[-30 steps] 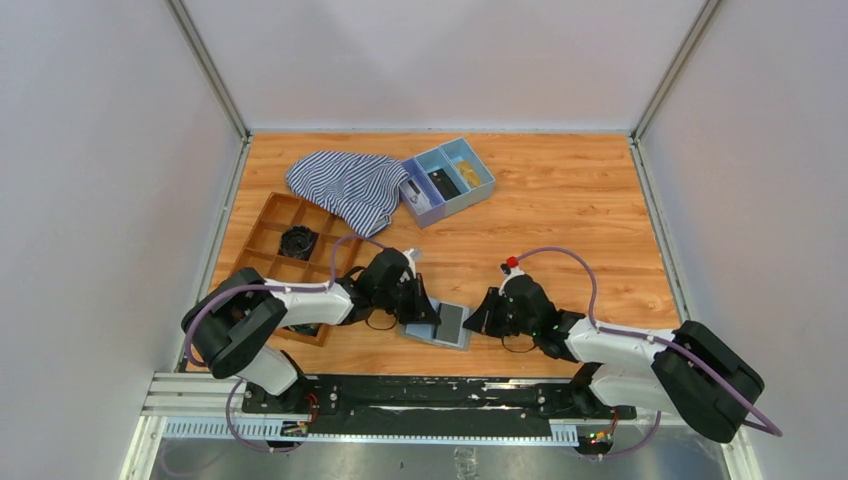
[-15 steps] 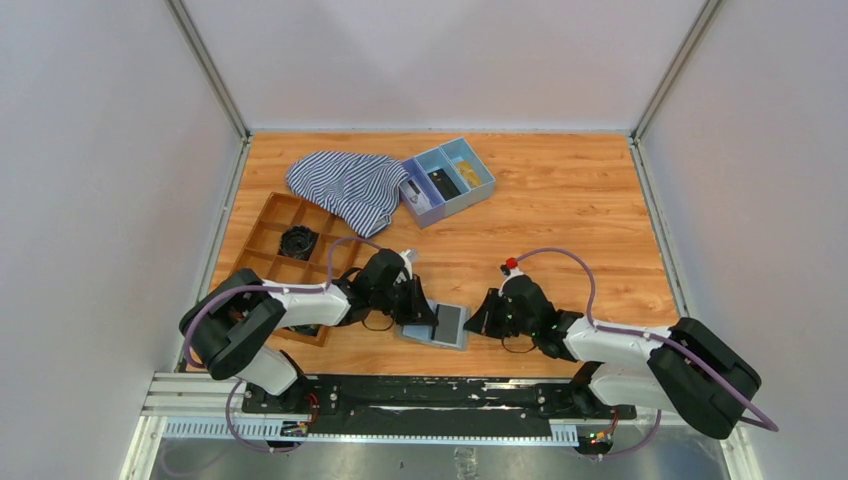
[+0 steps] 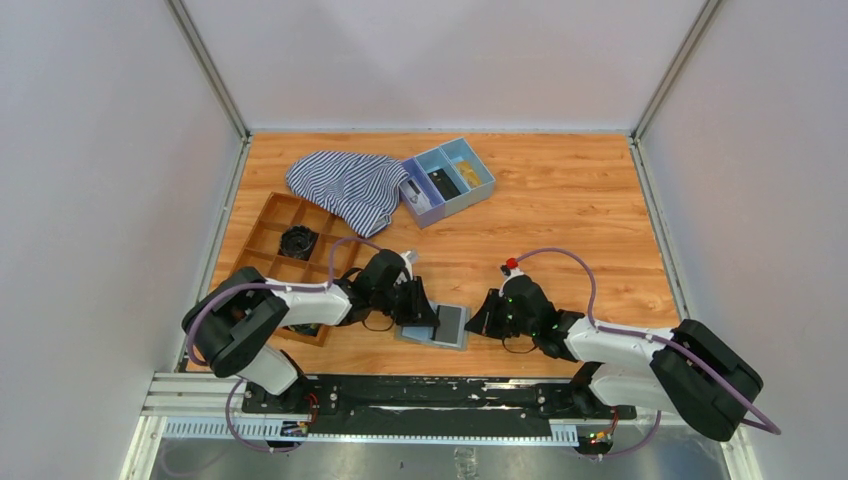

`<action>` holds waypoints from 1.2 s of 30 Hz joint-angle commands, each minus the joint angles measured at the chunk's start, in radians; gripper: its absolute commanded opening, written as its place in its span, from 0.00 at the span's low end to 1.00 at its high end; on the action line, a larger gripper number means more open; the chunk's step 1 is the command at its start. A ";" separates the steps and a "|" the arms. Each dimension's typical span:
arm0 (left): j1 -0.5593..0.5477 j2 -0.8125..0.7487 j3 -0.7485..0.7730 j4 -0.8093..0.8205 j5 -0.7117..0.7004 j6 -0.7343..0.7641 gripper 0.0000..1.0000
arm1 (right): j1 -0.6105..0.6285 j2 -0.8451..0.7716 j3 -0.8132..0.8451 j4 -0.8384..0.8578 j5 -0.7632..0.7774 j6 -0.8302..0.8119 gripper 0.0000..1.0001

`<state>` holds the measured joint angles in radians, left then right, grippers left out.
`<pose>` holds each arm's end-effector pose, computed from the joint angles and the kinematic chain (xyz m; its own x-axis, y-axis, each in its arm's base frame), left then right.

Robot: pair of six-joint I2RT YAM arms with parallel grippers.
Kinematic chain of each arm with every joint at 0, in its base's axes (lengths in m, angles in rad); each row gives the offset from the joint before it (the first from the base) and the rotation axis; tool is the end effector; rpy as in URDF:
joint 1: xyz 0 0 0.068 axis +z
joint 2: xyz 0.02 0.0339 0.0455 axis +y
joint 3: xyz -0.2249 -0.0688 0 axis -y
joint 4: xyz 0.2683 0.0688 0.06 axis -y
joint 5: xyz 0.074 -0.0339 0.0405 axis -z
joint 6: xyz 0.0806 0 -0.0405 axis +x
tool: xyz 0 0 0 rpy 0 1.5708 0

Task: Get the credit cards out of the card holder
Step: Remove the credit card from the card holder.

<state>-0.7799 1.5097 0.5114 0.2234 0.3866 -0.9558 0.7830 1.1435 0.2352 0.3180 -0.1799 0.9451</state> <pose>0.1978 -0.2384 0.0410 -0.9754 -0.0993 -0.1968 0.0800 0.6725 -0.7358 0.1787 0.1982 0.0582 -0.8790 0.2503 -0.4058 -0.1484 0.6653 0.7317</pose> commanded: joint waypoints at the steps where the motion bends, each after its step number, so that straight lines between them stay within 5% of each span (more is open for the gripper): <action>1: 0.008 0.029 0.006 0.025 0.026 -0.001 0.28 | 0.002 0.011 0.008 -0.051 0.011 -0.020 0.08; 11: 0.008 0.072 0.016 0.062 0.051 -0.004 0.23 | 0.003 0.025 0.019 -0.050 0.009 -0.023 0.08; 16: 0.009 0.070 0.010 0.086 0.058 -0.021 0.00 | 0.003 0.023 0.020 -0.053 0.014 -0.023 0.08; 27: 0.013 0.019 -0.025 0.087 0.044 -0.033 0.00 | 0.004 -0.131 0.039 -0.108 0.017 -0.019 0.09; 36: 0.014 0.006 -0.025 0.088 0.038 -0.035 0.00 | 0.041 -0.001 0.093 -0.007 -0.022 -0.028 0.09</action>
<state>-0.7689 1.5406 0.4965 0.2981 0.4400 -0.9886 0.7998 1.0916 0.2996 0.2672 -0.1894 0.9363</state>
